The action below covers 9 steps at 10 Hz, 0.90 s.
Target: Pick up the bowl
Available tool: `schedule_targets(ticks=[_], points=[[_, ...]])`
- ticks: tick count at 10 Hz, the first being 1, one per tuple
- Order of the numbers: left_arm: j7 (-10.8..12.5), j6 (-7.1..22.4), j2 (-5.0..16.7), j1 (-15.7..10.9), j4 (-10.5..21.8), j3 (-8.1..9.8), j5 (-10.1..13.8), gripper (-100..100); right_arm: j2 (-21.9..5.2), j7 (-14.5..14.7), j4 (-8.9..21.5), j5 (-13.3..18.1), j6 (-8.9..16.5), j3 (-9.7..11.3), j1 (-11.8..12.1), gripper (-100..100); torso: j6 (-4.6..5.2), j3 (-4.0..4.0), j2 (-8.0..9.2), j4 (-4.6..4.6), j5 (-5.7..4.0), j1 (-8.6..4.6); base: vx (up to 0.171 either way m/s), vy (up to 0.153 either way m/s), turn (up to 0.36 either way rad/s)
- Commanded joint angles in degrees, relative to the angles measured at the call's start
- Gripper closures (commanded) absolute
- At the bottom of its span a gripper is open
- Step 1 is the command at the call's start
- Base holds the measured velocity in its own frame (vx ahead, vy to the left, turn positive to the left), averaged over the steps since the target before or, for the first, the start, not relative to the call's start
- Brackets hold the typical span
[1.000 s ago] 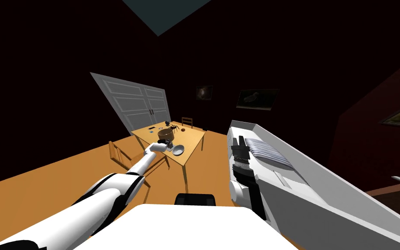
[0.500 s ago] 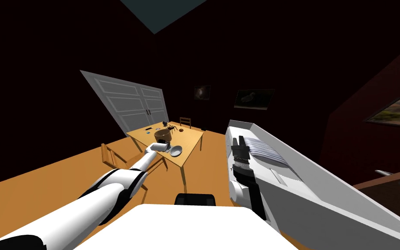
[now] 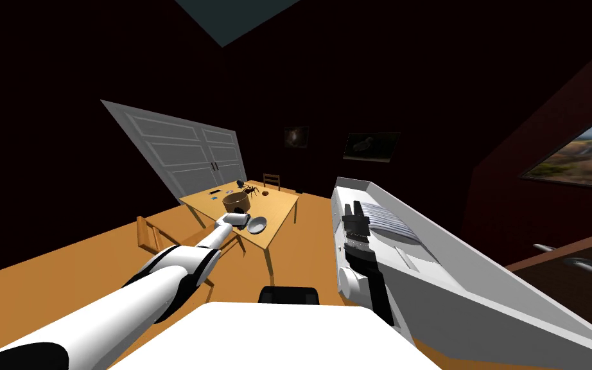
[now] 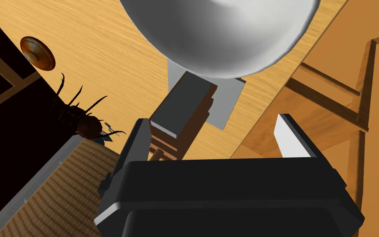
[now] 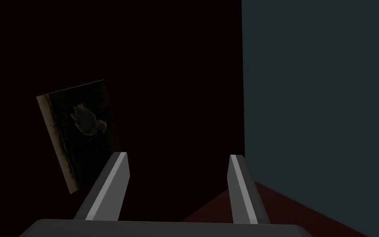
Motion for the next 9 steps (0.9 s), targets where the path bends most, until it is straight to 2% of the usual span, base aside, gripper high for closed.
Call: schedule_targets(ticks=[1,3,6,9], points=[[-0.2,2.5,0.0,-1.4,2.9,0.29,1.2,-100,0.0,0.0,0.0,0.0,0.0,0.0,0.0,0,0.00,0.00,0.00,0.00,0.00,0.00,0.042,-0.037,-0.093],[-0.2,2.5,0.0,-1.4,3.8,0.29,1.2,-100,0.0,0.0,0.0,0.0,0.0,0.0,0.0,0,-0.02,-0.02,-0.04,-0.01,-0.01,-0.02,0.022,-0.021,-0.013],[-0.3,5.3,-0.7,-2.4,9.2,0.57,2.7,-100,0.0,0.0,0.0,0.0,0.0,0.0,0.0,0,-0.01,0.01,0.02,0.00,0.00,0.02,0.023,-0.021,-0.071],[-0.4,6.8,-1.6,-1.8,12.1,0.58,3.3,-100,0.0,0.0,0.0,0.0,0.0,0.0,0.0,0,-0.03,0.01,0.01,0.01,0.00,0.05,0.024,-0.015,-0.029]])
